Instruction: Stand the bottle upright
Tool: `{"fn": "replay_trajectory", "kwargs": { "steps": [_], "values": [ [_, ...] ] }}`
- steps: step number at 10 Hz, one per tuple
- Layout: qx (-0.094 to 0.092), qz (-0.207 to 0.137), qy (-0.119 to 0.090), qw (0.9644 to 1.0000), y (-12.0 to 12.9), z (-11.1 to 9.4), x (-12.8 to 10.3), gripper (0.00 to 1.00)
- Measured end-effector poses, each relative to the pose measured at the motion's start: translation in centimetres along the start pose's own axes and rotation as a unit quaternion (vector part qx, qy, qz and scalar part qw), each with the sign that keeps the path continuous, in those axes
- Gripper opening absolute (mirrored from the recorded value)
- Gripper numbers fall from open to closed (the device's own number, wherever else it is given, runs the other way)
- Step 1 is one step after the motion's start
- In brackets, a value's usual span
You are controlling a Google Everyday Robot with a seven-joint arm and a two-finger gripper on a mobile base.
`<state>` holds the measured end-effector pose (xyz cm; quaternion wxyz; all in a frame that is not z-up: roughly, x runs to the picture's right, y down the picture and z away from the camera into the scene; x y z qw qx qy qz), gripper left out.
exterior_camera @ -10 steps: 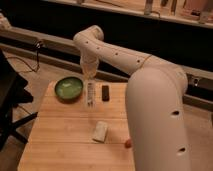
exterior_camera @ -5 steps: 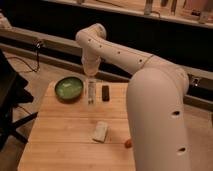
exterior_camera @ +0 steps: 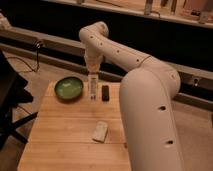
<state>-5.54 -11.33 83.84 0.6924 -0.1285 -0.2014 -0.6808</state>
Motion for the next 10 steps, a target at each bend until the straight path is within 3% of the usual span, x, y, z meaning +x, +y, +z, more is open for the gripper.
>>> {"fn": "replay_trajectory", "kwargs": {
  "steps": [5,10],
  "values": [
    [-0.001,-0.009,0.040,0.9991,0.0,1.4,-1.2,0.00],
    [0.039,0.022,0.072,0.9964,1.4,1.9,-1.0,0.00]
  ]
}}
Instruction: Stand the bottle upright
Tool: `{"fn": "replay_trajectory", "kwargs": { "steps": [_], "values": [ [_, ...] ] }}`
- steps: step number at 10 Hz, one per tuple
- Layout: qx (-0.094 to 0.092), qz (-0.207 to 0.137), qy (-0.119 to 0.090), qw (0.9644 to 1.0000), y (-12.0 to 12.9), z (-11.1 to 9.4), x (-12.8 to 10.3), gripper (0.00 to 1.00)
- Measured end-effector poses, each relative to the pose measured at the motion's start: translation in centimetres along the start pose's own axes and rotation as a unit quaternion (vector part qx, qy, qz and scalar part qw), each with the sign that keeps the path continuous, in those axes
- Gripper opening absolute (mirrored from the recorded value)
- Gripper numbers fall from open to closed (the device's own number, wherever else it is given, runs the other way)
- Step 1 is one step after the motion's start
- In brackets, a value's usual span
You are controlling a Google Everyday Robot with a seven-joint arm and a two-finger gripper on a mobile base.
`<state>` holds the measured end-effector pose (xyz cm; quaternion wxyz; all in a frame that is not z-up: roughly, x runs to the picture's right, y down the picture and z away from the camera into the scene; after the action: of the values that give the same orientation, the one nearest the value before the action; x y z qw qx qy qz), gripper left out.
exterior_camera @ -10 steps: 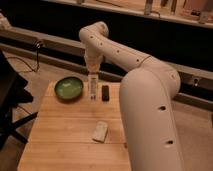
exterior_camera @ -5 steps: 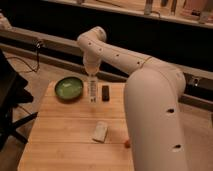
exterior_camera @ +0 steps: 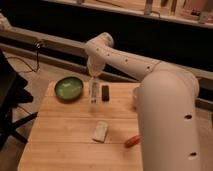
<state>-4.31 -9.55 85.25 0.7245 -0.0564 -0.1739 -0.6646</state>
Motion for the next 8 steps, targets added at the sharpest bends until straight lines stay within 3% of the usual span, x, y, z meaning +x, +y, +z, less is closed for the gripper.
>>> {"fn": "replay_trajectory", "kwargs": {
  "steps": [4,8],
  "values": [
    [0.002,-0.002,0.009,1.0000,-0.1,0.3,0.4,0.00],
    [-0.009,-0.023,0.023,0.9994,-0.6,0.1,1.8,0.00]
  ]
}}
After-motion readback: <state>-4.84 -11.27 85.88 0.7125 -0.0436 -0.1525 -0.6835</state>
